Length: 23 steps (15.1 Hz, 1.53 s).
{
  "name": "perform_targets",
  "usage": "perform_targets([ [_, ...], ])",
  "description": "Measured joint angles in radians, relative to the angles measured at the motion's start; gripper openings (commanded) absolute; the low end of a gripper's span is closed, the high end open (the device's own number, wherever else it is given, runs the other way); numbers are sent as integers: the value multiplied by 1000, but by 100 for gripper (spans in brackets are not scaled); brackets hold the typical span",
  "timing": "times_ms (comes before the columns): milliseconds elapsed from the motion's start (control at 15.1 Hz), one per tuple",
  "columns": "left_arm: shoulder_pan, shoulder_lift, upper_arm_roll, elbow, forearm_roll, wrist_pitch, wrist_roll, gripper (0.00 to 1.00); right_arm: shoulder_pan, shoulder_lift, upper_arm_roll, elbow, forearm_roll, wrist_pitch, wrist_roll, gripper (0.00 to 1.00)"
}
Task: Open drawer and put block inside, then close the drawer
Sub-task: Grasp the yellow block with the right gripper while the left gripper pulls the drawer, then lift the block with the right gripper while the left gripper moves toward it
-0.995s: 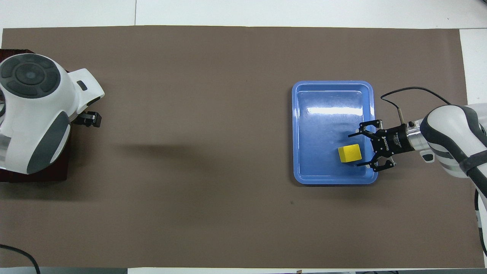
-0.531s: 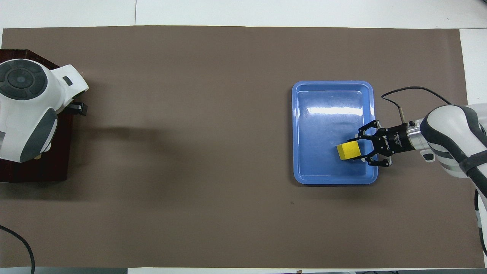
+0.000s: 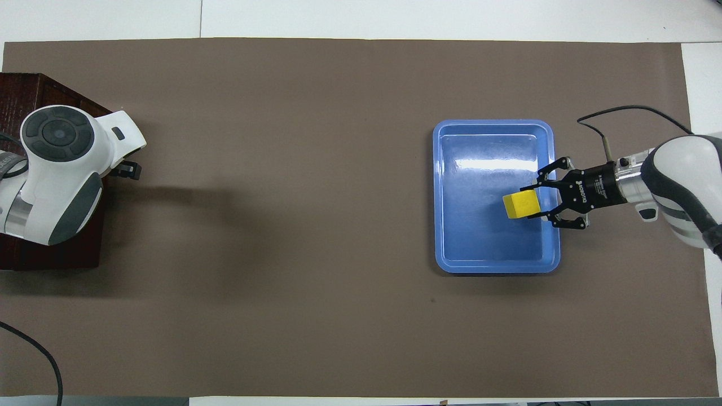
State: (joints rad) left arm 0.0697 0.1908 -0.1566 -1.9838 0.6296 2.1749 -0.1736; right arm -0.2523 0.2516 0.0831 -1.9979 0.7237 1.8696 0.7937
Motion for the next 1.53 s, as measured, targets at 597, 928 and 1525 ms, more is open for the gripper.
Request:
perform_targets([
  [597, -106, 0, -10, -2, 3, -1, -3, 100, 73, -85, 9, 209, 0, -210, 256, 0],
  [928, -158, -3, -9, -2, -18, -17, -3, 100, 87, -92, 10, 252, 0, -247, 331, 0],
  [1525, -210, -5, -10, -1, -37, -36, -3, 100, 105, -92, 10, 261, 0, -249, 344, 0],
])
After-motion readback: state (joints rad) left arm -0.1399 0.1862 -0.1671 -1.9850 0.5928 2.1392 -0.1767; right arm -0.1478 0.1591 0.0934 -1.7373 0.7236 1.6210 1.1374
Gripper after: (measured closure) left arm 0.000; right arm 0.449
